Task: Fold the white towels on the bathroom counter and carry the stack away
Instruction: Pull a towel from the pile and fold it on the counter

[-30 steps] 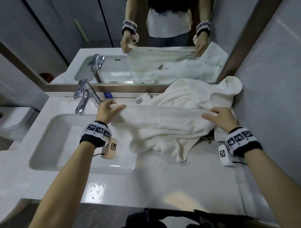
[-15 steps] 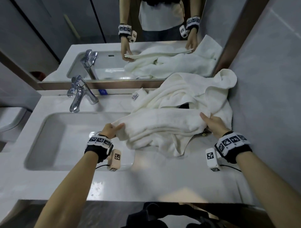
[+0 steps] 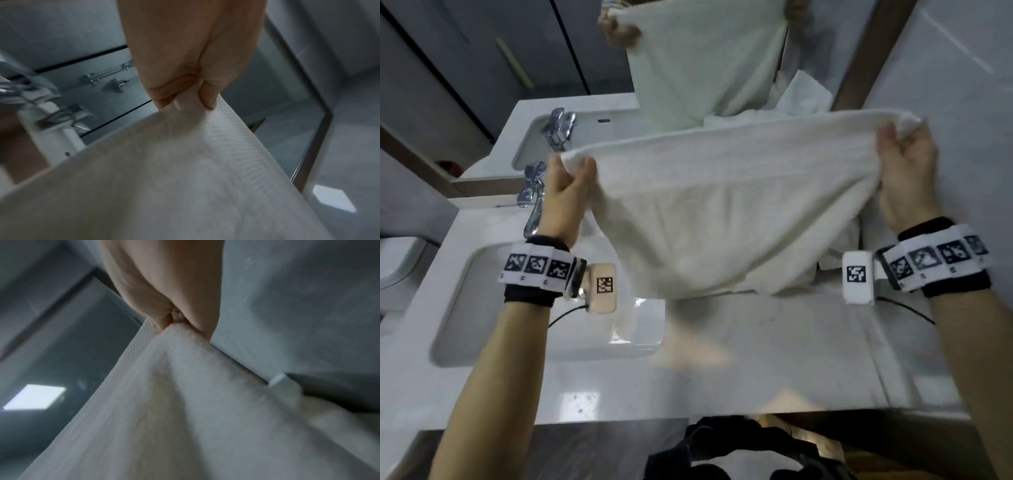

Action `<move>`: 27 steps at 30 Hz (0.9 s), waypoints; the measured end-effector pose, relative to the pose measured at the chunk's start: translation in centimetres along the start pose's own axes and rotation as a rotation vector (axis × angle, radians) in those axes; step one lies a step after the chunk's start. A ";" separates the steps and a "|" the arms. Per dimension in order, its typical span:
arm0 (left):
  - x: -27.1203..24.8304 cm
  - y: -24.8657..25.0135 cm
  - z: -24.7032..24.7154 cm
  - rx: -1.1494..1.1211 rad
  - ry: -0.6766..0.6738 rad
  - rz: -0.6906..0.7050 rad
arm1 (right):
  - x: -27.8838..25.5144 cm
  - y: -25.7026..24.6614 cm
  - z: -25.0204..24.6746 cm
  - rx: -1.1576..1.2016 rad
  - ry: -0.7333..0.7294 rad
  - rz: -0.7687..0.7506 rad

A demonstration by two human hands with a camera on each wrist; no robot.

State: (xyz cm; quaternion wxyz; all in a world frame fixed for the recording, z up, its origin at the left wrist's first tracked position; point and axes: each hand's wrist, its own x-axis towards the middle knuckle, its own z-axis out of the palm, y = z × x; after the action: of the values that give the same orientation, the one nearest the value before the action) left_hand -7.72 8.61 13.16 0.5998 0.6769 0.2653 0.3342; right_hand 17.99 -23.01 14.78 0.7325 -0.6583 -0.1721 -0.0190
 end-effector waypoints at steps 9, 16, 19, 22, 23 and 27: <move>-0.7 -0.5 2.2 -0.172 -0.051 -0.146 | -0.6 -1.6 -3.0 -0.132 0.029 0.097; -5.1 -10.0 2.0 0.138 -0.099 -0.308 | -5.9 8.3 -6.5 -0.357 -0.034 0.379; -6.3 -13.4 2.4 0.275 -0.059 -0.359 | -7.7 11.1 -7.2 -0.507 -0.093 0.452; -7.3 -15.5 3.5 0.563 -0.042 -0.425 | -9.2 12.7 -7.0 -0.600 -0.125 0.479; -7.4 -15.8 3.9 0.679 -0.078 -0.441 | -9.4 13.1 -6.9 -0.617 -0.140 0.480; -7.0 -15.1 6.4 1.097 -0.332 -0.170 | -9.1 13.3 -6.4 -0.715 -0.225 0.498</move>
State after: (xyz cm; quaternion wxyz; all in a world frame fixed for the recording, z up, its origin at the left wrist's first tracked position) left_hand -6.65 1.31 -3.12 0.2196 0.9085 0.3554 -0.0120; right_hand 14.33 -29.27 -0.96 0.4179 -0.8895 -0.0695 0.1712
